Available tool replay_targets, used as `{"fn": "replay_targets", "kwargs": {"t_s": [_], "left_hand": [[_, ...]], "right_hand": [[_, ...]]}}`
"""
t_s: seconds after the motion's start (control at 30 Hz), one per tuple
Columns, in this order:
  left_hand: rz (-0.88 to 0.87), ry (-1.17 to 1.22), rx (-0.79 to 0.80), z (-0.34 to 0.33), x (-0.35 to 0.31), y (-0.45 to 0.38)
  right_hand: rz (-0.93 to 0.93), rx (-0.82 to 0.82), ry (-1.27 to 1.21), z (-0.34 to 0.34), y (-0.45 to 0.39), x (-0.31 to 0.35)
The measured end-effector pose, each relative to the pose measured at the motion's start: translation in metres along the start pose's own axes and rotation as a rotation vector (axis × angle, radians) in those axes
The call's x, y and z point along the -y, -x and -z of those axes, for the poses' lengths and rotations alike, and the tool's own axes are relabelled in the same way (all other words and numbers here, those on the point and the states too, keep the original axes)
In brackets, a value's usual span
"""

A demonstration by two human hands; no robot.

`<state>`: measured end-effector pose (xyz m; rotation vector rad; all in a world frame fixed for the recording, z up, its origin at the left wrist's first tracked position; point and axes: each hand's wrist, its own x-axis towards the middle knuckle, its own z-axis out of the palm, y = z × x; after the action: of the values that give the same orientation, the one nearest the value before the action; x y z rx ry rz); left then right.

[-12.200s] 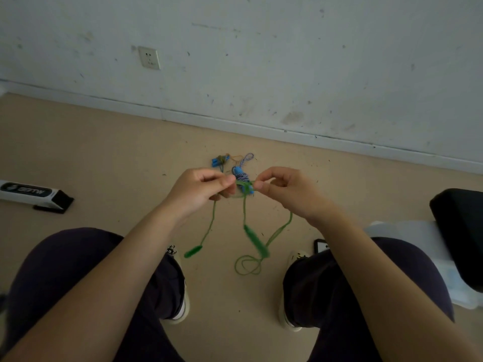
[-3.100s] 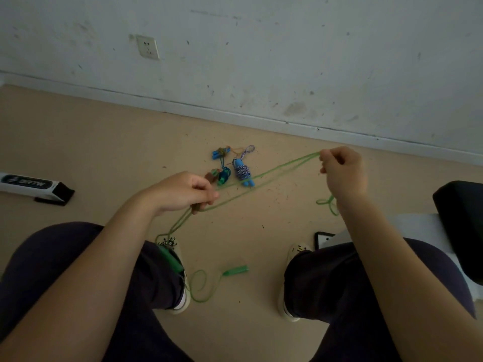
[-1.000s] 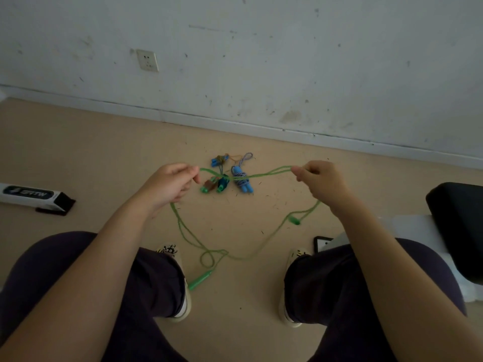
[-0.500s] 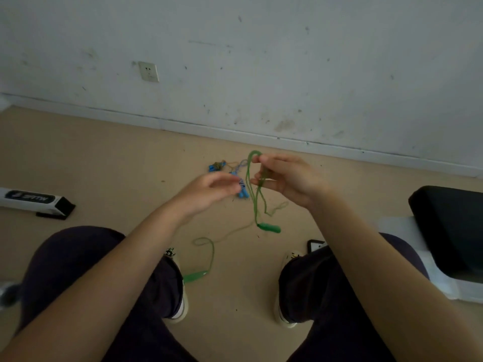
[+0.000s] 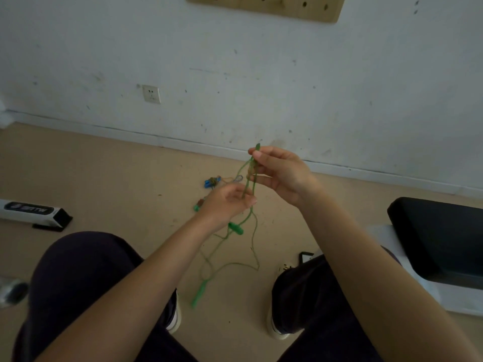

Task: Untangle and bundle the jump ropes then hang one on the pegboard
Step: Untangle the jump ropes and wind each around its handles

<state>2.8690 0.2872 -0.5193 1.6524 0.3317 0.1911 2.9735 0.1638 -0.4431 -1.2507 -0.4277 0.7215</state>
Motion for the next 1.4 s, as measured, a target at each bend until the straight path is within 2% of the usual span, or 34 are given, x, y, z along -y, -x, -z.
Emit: {"fn": "replay_targets", "kwargs": {"t_s": [0.13,0.27,0.43,0.57,0.7,0.8,0.9,1.0,1.23,1.33,1.4], "left_hand": [[-0.040,-0.001,-0.001,0.003,-0.003,0.002],[0.032,-0.064,-0.009,0.025,0.011,0.001],[0.121,-0.253,-0.037,0.048,0.036,-0.019],[0.223,-0.124,-0.015,0.060,0.056,-0.044],[0.266,-0.095,-0.067,0.069,0.072,-0.071],[0.302,-0.034,-0.134,0.071,0.084,-0.094],[0.353,-0.061,-0.214,0.067,0.112,-0.116],[0.485,-0.115,-0.263,0.057,0.166,-0.126],[0.978,-0.148,-0.192,0.041,0.341,-0.072],[1.110,-0.063,-0.219,0.035,0.397,-0.050],[1.148,0.033,-0.274,0.031,0.420,-0.042]], "right_hand": [[0.020,-0.039,-0.002,0.001,-0.005,0.001],[0.026,-0.142,0.130,0.018,-0.019,-0.001],[-0.010,-0.244,0.220,0.036,-0.050,-0.016],[-0.016,-0.286,0.283,0.048,-0.079,-0.030],[0.061,-0.385,0.422,0.061,-0.118,-0.034],[0.081,-0.423,0.628,0.074,-0.157,-0.041],[-0.082,-0.380,0.909,0.085,-0.189,-0.078],[-0.237,-0.311,0.967,0.091,-0.194,-0.159],[-0.993,-0.055,0.599,0.086,-0.118,-0.389],[-1.161,-0.026,0.495,0.083,-0.094,-0.443],[-1.174,-0.051,0.431,0.083,-0.088,-0.464]]}}
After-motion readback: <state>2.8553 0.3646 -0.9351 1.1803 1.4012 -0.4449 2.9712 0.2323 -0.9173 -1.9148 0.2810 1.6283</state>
